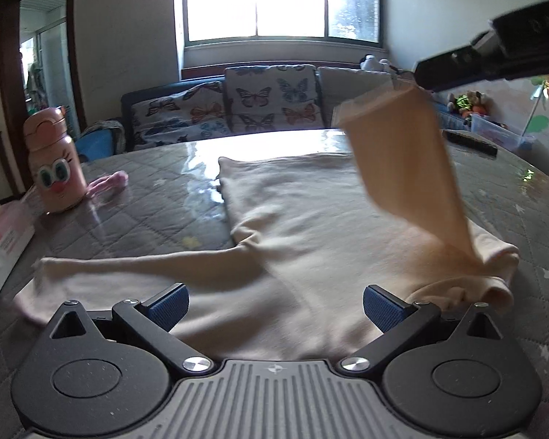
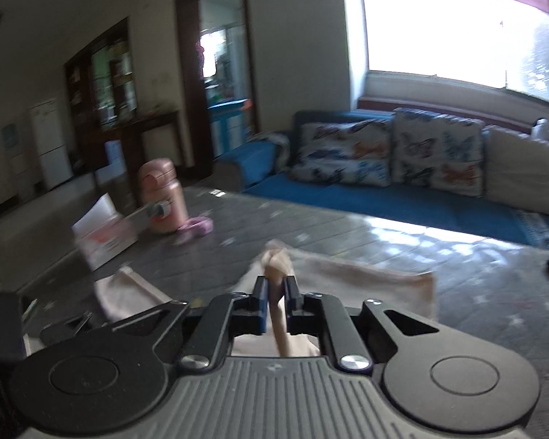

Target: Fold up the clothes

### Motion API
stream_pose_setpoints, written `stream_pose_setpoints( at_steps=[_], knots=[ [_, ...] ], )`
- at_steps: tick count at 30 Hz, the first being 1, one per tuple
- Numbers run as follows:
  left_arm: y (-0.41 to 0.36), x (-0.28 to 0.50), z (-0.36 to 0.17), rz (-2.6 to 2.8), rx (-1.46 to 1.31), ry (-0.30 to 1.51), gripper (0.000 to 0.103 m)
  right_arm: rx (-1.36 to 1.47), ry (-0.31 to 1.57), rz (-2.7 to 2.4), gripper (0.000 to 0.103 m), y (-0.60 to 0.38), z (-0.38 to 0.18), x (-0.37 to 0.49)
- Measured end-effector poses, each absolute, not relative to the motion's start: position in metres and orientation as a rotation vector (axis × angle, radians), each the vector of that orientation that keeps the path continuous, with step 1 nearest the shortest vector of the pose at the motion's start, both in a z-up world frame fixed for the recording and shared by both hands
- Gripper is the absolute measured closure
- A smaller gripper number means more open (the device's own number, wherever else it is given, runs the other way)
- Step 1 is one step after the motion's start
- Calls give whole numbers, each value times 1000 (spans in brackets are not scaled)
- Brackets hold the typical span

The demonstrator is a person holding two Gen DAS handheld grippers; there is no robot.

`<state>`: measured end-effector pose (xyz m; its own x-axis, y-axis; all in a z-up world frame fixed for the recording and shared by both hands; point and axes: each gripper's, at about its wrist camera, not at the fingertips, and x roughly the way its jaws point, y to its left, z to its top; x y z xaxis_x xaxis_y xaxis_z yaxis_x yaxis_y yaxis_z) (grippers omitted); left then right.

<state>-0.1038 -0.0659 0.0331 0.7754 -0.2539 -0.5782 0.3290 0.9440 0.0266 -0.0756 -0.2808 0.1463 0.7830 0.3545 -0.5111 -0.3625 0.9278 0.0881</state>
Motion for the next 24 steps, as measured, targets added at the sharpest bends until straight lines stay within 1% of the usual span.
stream_pose_setpoints(
  at_steps=[3,9,14,16,18,20,24],
  knots=[
    [-58,-106,33,-299,121,607,0,-36,561,412,86,-279,145,-86],
    [-54,-110,41,-290,113,588,0,-108,645,331,85,-307,125,-96],
    [-65,-105,46,-289,111,572,0,-109,776,256,85,-340,81,-93],
    [-70,-102,46,-292,115,574,2,-104,806,252,85,-345,67,-93],
    [-73,-99,44,-295,122,581,6,-111,838,247,85,-350,50,-94],
    [-75,-97,43,-298,130,588,13,-111,849,245,86,-354,44,-95],
    [-78,-93,40,-308,144,596,20,-108,834,240,86,-360,46,-92]
  ],
)
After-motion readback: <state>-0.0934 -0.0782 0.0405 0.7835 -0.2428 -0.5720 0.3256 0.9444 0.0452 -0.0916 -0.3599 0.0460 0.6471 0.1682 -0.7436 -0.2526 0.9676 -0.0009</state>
